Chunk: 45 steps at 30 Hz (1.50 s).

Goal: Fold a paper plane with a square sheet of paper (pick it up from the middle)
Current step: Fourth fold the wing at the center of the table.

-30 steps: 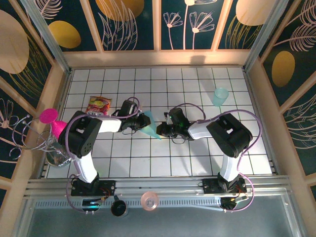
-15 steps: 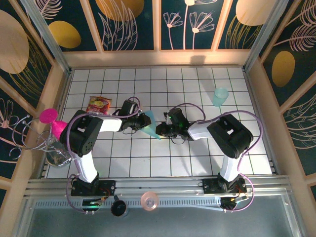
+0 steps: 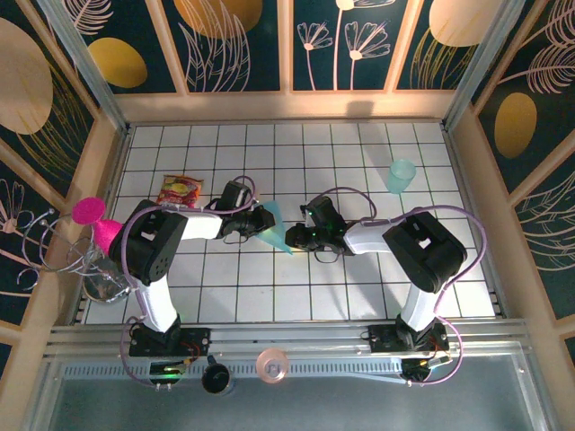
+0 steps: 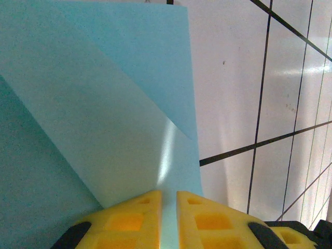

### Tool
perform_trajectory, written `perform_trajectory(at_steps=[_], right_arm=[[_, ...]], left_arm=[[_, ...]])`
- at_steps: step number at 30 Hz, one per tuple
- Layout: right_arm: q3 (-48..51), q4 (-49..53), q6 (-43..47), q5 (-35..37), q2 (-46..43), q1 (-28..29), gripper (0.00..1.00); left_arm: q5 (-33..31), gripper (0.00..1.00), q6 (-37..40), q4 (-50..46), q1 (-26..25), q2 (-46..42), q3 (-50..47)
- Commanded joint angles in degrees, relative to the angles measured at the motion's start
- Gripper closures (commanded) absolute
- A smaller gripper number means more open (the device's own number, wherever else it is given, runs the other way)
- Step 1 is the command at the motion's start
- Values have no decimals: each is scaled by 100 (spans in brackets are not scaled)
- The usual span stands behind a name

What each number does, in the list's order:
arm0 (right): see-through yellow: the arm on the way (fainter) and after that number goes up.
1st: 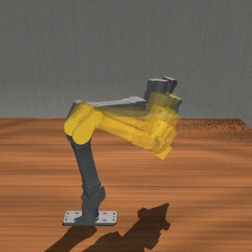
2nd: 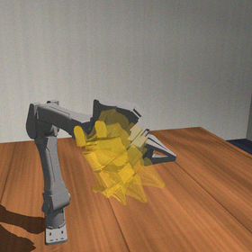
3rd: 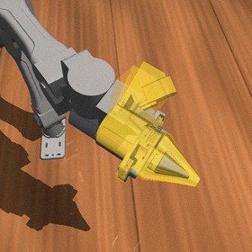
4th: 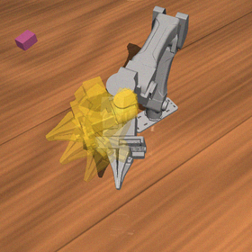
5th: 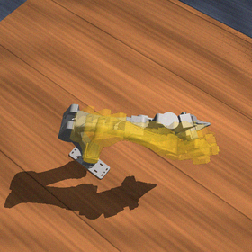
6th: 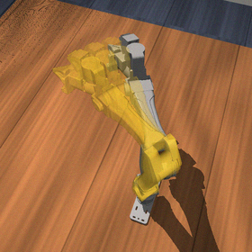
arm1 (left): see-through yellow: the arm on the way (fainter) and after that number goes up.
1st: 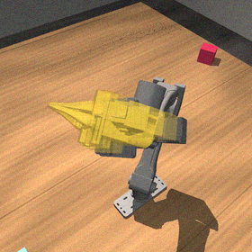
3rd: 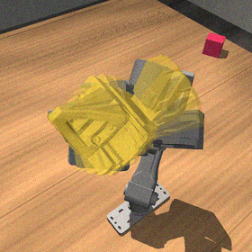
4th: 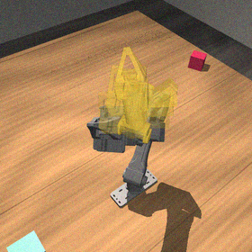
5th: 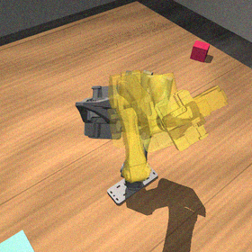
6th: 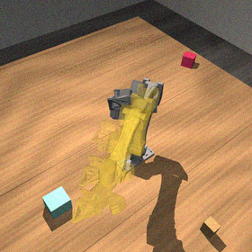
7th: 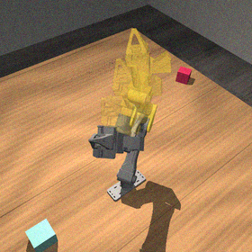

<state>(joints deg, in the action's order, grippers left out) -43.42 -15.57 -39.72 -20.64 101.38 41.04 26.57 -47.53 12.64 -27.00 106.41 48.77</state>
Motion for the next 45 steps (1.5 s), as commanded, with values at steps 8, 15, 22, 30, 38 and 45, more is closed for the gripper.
perform_trajectory(at_steps=[8,15,22,30,38,45], right_arm=[[89,117,148,148,-513,71,72],[-127,265,299,1,-229,130,66],[-140,366,272,96,-44,142,70],[-38,464,207,175,177,133,79],[19,497,176,214,331,118,83],[10,494,172,227,382,125,84]], left_arm=[[-234,84,154,-494,11,231,129],[-257,84,174,-570,11,249,149],[-257,84,174,-613,11,256,174],[-251,83,182,-658,11,197,246],[87,80,154,-420,11,-4,475],[128,79,142,-309,13,0,459]])
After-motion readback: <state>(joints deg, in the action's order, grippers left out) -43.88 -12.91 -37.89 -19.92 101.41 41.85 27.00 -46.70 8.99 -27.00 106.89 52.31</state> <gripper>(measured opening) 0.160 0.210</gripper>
